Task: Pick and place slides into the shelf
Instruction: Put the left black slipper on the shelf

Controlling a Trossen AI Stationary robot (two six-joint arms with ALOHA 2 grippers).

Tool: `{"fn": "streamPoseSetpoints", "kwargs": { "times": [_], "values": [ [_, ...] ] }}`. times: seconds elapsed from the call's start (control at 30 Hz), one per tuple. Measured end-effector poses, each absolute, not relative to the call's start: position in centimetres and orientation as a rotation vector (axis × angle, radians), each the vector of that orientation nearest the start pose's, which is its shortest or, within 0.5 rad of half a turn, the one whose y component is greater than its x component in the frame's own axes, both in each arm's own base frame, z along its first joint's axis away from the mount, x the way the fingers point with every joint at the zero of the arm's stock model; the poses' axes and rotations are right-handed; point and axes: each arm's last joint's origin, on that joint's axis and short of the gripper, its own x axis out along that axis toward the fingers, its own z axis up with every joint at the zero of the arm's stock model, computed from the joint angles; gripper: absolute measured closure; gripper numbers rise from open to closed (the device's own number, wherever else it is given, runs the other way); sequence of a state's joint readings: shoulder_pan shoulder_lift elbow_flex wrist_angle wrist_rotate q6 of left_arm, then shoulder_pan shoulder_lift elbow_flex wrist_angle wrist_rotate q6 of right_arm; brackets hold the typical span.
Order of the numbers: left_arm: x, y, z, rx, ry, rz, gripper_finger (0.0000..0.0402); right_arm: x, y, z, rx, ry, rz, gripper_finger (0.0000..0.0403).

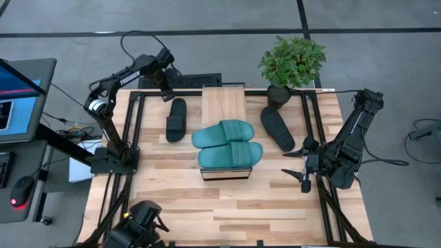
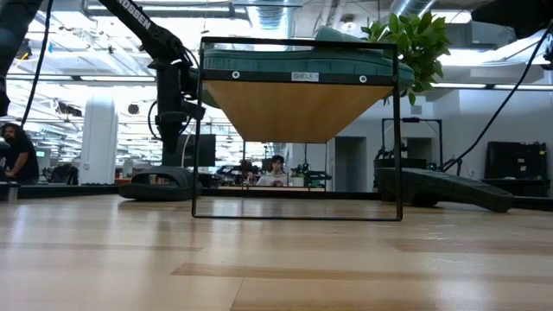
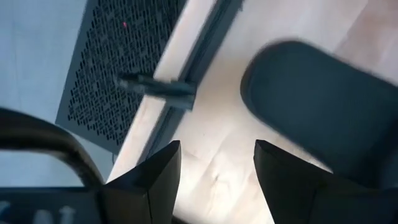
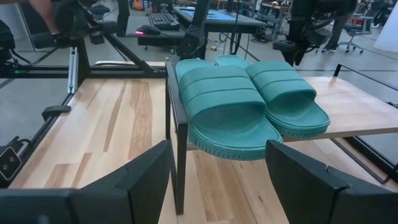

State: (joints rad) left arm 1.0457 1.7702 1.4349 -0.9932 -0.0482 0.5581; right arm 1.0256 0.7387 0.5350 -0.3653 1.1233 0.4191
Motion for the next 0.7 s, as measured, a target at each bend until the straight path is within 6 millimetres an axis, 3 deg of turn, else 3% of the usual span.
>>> {"fn": "streamPoseSetpoints", "kwargs": {
  "times": [0.13,0.43,0.7],
  "values": [
    [17.7,30.1,24.5,-0.184,1.354,0.478,0.0209,9.7,11.0,24.7,-0.084,0.243,-0.148,0.0148],
    [19.7,28.8,24.5,0.187,1.374,0.123,0.0209,9.7,11.0,24.7,-0.092,0.243,-0.147,0.0148],
    [20.9,28.2,24.6,0.351,1.378,0.009,0.0209,9.7,11.0,24.7,-0.086,0.243,-0.147,0.0148]
  ]
}}
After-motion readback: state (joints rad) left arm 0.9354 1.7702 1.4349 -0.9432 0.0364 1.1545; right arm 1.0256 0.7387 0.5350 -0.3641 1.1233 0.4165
